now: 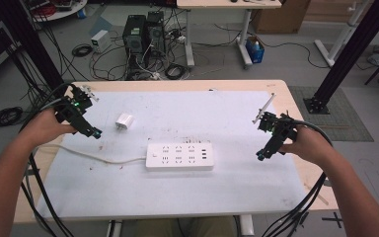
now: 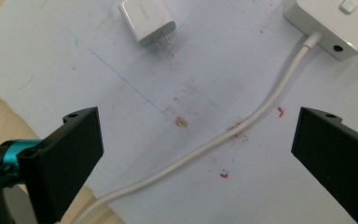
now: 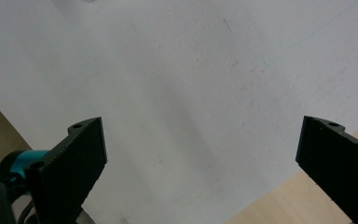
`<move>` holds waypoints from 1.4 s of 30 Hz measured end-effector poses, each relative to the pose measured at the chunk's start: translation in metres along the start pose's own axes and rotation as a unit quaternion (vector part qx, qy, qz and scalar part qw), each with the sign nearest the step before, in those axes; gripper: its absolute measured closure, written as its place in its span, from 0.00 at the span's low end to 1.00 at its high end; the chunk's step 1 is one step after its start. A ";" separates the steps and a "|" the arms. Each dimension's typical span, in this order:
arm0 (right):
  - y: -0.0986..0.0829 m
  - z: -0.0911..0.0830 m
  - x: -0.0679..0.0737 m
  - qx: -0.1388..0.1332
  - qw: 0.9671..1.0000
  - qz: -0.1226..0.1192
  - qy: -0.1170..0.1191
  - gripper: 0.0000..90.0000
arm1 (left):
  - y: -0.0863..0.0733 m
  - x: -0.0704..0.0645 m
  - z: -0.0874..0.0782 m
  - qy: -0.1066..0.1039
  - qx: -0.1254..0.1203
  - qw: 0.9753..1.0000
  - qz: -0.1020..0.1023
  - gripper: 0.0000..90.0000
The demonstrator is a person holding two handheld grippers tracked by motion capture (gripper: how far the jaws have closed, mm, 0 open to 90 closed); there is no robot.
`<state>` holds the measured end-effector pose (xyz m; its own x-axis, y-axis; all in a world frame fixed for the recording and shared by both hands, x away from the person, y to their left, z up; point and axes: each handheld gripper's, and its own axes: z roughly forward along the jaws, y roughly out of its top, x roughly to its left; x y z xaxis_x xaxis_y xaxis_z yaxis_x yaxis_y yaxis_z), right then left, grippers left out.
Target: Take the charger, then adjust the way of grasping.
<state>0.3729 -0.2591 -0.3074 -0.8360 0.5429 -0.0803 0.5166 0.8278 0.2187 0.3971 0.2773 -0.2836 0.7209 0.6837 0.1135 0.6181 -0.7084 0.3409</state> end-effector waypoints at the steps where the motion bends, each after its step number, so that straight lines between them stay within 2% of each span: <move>1: 0.001 0.001 0.000 0.002 1.000 -0.002 0.000 0.01 | 0.000 -0.001 0.000 0.001 0.000 1.000 -0.002 0.02; 4: 0.006 0.004 0.000 0.009 1.000 -0.009 0.002 0.01 | 0.000 -0.001 0.000 0.003 0.000 1.000 -0.004 0.02; 13: 0.005 0.003 0.001 0.006 1.000 -0.007 -0.001 0.01 | 0.001 -0.004 0.002 0.004 -0.001 1.000 -0.007 0.02; 17: 0.004 0.001 -0.001 0.001 1.000 -0.004 -0.002 0.01 | 0.003 -0.002 0.001 0.009 -0.009 1.000 -0.020 0.02; 21: 0.007 0.002 0.000 0.004 1.000 -0.004 0.003 0.01 | 0.007 0.002 0.001 0.018 -0.020 0.998 -0.050 0.02; 26: 0.011 0.003 0.000 0.003 1.000 -0.006 0.004 0.01 | 0.015 0.007 0.003 0.028 -0.041 0.995 -0.088 0.02; 27: 0.011 0.003 0.000 0.001 1.000 -0.006 0.004 0.01 | 0.017 0.008 0.004 0.023 -0.048 0.994 -0.097 0.02; 29: 0.012 0.003 0.000 0.001 1.000 -0.003 0.005 0.01 | 0.021 0.010 0.008 -0.003 -0.070 0.990 -0.120 0.02; 32: 0.013 0.004 0.000 0.004 1.000 -0.001 0.002 0.01 | 0.029 0.011 0.015 -0.006 -0.085 0.988 -0.131 0.02; 36: 0.014 0.004 0.000 0.004 1.000 -0.002 0.004 0.01 | 0.039 0.012 0.032 0.001 -0.073 0.986 -0.147 0.02; 38: 0.015 0.005 -0.001 0.006 1.000 -0.003 0.003 0.01 | 0.043 0.013 0.041 0.008 -0.061 0.987 -0.149 0.02; 42: 0.016 0.007 -0.002 0.009 1.000 -0.001 0.005 0.01 | 0.052 0.020 0.059 0.013 -0.054 0.983 -0.177 0.02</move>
<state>0.3846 -0.2459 -0.3106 -0.8389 0.5397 -0.0706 0.5179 0.8314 0.2014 0.4621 0.2443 -0.3188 0.4580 0.8889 -0.0074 0.7909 -0.4037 0.4600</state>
